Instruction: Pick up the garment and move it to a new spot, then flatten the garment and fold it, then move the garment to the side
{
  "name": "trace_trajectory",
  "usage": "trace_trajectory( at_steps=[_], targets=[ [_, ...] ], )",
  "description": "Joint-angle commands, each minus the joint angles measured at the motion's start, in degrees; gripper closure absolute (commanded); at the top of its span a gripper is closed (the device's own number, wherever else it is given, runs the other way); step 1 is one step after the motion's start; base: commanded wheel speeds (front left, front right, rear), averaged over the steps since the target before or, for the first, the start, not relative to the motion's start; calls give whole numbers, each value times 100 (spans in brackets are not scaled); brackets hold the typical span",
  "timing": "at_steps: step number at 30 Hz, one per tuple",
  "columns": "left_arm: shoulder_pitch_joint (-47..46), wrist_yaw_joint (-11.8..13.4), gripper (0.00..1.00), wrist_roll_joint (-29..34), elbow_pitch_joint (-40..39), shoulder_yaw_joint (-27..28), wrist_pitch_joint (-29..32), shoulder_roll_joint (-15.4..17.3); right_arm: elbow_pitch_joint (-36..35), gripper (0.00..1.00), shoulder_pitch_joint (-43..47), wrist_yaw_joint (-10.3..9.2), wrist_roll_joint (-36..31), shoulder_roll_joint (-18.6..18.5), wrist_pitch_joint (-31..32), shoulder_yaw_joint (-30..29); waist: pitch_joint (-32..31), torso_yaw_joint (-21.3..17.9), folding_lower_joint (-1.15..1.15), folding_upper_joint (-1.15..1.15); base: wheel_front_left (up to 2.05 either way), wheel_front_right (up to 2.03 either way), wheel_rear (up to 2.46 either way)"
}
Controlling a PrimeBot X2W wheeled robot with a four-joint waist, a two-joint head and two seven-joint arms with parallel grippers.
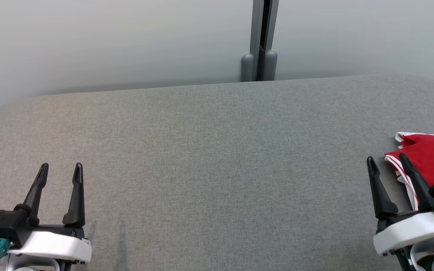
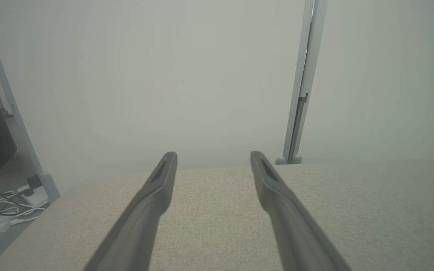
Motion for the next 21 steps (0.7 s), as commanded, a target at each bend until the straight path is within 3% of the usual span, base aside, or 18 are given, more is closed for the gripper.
trace_trajectory(
  at_steps=[1, 21],
  targets=[
    [26, -32, 0, -14, -4, 8, 5, 34, -58, 0, 91, 1, -22, -9, 18, -44, -27, -8, 0, 0, 0, 0, 0],
    [214, 90, 0, -118, -106, -106, 253, 79, -166, 0, 398, 1, 13, 47, 194, -136, -244, -18, 0, 0, 0, 0, 0]
  ],
)
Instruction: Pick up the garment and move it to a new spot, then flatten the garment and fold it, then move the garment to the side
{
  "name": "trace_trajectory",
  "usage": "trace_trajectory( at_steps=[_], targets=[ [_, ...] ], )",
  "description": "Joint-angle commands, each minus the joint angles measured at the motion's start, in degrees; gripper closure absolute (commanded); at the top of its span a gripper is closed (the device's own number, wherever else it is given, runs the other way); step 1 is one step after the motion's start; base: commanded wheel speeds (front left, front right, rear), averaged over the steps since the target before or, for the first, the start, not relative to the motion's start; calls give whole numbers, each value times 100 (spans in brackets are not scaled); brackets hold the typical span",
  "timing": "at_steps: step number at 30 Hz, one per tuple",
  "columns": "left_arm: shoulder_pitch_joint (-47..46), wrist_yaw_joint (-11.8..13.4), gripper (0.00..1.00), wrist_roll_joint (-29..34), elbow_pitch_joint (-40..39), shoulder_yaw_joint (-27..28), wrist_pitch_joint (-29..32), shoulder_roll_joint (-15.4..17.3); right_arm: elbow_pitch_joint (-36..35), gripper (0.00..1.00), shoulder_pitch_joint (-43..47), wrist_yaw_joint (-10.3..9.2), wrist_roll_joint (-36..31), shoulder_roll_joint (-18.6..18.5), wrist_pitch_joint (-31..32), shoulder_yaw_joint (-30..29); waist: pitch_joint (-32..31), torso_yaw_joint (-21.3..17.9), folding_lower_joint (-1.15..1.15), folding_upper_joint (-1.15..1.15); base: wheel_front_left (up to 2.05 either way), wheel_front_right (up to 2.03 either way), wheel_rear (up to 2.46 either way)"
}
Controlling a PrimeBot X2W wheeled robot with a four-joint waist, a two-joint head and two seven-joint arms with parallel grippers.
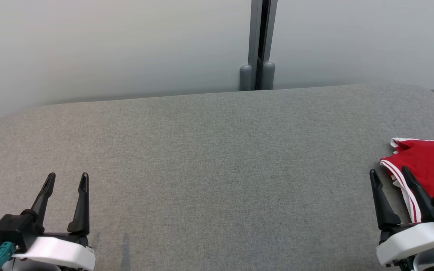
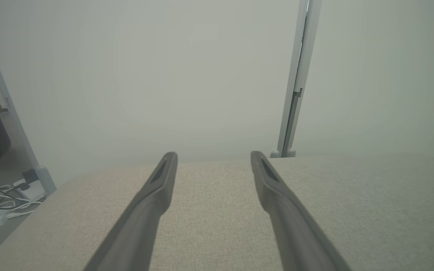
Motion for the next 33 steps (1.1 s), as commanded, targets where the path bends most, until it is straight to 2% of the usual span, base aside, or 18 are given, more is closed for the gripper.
trace_trajectory(
  at_steps=[1, 16, 17, 20, 33],
  targets=[
    [9, 38, 0, -24, -17, -3, 17, 38, -36, 0, 34, 1, 10, 4, 19, 0, 0, 5, 0, 0, 0, 0, 0],
    [17, 99, 0, -12, -68, -53, 59, 72, -45, 0, 51, 1, 20, 43, 60, 46, -59, 12, 0, 0, 0, 0, 0],
    [27, 62, 100, -19, -25, -73, 64, 6, 13, 100, 33, 0, 7, 67, 57, 32, -59, 12, 0, 0, 0, 0, 0],
    [98, 43, 100, -69, 89, -128, 74, -140, 169, 100, 75, 0, 65, 118, 70, 21, -60, 13, 0, 0, 0, 0, 0],
    [-71, -249, 100, -1180, 309, 175, 327, -450, 464, 100, -110, 0, 1486, 131, 199, -104, -57, 21, 0, 0, 0, 0, 0]
  ],
)
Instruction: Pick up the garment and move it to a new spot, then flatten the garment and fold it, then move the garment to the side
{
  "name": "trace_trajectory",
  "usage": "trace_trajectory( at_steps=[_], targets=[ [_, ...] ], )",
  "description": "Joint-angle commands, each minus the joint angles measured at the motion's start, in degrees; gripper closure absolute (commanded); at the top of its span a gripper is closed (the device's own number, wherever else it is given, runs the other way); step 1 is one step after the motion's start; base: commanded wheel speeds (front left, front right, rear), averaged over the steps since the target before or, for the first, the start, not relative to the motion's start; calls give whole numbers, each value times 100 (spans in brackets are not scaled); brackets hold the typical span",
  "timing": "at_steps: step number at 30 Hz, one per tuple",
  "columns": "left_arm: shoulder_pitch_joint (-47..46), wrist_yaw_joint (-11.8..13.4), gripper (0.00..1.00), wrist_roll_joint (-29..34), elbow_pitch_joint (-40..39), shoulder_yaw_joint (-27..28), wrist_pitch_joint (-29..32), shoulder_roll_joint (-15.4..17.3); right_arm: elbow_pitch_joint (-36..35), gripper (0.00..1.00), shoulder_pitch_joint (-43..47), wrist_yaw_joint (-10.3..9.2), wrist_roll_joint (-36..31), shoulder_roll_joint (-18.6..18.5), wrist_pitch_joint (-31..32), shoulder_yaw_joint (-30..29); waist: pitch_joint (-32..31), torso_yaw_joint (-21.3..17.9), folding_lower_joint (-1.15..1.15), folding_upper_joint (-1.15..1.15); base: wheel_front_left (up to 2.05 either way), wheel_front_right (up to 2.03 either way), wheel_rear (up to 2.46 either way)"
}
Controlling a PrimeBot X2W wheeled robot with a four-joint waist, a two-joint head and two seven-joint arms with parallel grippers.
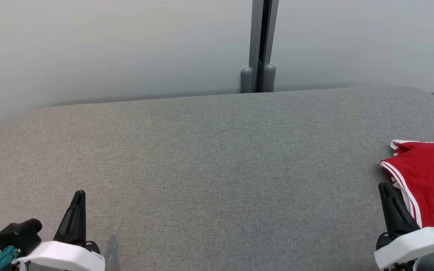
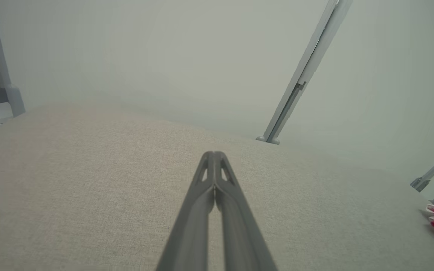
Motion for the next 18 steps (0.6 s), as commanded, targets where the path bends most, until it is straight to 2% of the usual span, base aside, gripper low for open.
trace_trajectory(
  at_steps=[1, 18],
  targets=[
    [-229, -71, 100, -221, -27, 121, 44, -1, -33, 100, -164, 0, 301, -20, 30, -58, 0, 1, 0, 0, 0, 0, 0],
    [-447, -440, 100, -1482, 285, 475, 340, -362, 303, 100, -365, 0, 1930, -6, 157, -177, 3, 13, 0, 0, 0, 0, 0]
  ],
)
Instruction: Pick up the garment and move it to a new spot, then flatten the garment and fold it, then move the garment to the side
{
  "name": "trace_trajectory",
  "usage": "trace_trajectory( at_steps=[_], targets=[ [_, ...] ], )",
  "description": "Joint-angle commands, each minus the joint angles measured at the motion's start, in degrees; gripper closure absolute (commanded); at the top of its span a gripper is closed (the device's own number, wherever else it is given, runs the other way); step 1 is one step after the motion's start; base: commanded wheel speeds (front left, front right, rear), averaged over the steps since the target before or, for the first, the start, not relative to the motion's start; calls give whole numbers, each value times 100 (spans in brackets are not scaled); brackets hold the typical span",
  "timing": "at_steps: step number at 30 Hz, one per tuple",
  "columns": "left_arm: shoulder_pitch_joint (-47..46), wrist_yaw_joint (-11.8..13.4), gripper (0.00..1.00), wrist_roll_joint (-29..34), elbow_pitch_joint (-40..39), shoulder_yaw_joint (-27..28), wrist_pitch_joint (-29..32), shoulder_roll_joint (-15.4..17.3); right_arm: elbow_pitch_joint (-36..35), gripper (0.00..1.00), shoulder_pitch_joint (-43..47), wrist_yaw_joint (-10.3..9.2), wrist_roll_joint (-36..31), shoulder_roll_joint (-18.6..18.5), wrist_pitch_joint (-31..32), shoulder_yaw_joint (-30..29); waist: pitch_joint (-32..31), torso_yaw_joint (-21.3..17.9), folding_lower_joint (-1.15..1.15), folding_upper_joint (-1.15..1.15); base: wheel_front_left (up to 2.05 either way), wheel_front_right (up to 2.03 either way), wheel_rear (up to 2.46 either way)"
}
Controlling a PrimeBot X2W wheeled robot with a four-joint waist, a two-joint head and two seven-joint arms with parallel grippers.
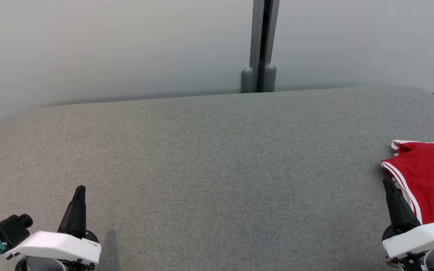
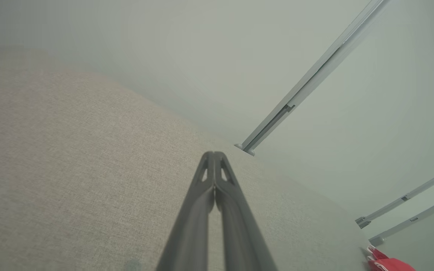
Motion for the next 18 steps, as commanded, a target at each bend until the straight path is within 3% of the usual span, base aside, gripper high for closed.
trace_trajectory(
  at_steps=[1, 18],
  targets=[
    [-211, -87, 100, -192, -25, 110, 34, -2, -9, 100, -144, 0, 262, -22, 33, -38, 0, 1, 0, 0, 0, 0, 0],
    [-354, -352, 100, -1108, 193, 372, 258, -274, 241, 100, -304, 0, 1446, -11, 136, -135, 3, 11, 0, 0, 0, 0, 0]
  ],
)
